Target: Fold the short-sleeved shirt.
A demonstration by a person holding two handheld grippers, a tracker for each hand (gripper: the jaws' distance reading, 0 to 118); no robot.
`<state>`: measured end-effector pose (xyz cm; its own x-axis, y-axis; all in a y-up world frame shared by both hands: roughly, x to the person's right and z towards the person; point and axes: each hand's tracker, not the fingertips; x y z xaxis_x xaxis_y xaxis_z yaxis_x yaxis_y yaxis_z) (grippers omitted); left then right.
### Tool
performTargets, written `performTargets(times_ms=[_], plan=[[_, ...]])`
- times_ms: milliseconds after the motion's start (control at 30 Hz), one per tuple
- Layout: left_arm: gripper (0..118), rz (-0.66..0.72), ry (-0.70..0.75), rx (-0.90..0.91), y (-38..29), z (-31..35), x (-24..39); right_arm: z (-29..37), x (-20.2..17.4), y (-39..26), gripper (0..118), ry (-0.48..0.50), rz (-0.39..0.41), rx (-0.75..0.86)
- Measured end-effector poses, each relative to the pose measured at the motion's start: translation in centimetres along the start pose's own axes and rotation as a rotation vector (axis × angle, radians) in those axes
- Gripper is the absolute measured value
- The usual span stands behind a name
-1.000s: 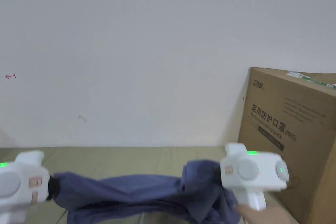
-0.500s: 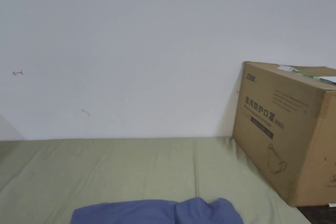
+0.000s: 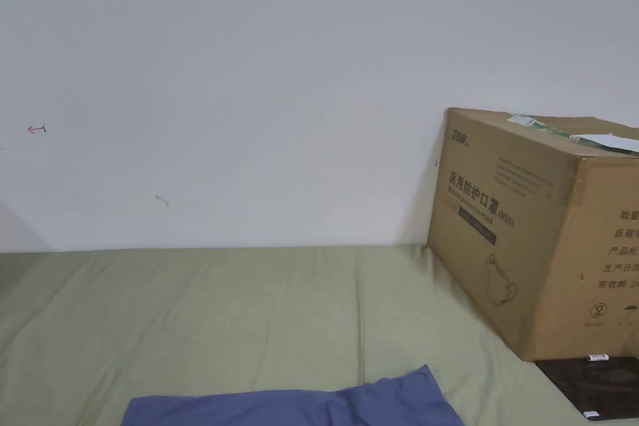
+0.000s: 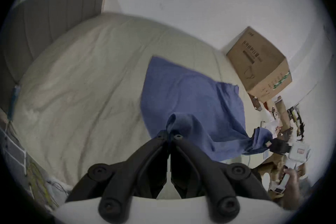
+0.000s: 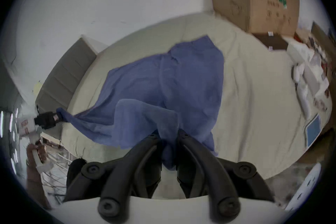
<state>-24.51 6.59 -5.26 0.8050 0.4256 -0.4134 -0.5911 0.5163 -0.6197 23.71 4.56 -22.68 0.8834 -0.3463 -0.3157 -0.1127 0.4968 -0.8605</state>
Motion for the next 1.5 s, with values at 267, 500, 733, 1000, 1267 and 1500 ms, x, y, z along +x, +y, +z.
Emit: performTargets(times_ms=[267,500,733,1000,1267,1500], plan=[[105,0.145,-0.099,-0.023,-1.4,-2.2,-0.6,-2.3,1.0,0.0,110,-0.068,-0.131,-0.075],[104,0.054,-0.133,0.229,0.0,2.5,1.6,3.6,-0.3,1.8,110,-0.048,-0.058,0.129],[0,-0.221,-0.062,0.426,2.1,6.6,7.2,7.7,-3.8,4.5,1,0.109,0.155,0.464],[0,-0.245,-0.057,0.251,9.8,-3.3,7.6,3.5,-4.6,8.0,0,0.188,0.123,0.445],[23,-0.186,0.057,0.021,22.4,-21.7,2.0,-1.3,-4.0,9.9,0,0.112,0.186,0.342],[111,-0.269,0.242,-0.163,22.4,-32.4,-0.6,-5.0,-1.2,11.0,0,0.087,0.112,0.272]])
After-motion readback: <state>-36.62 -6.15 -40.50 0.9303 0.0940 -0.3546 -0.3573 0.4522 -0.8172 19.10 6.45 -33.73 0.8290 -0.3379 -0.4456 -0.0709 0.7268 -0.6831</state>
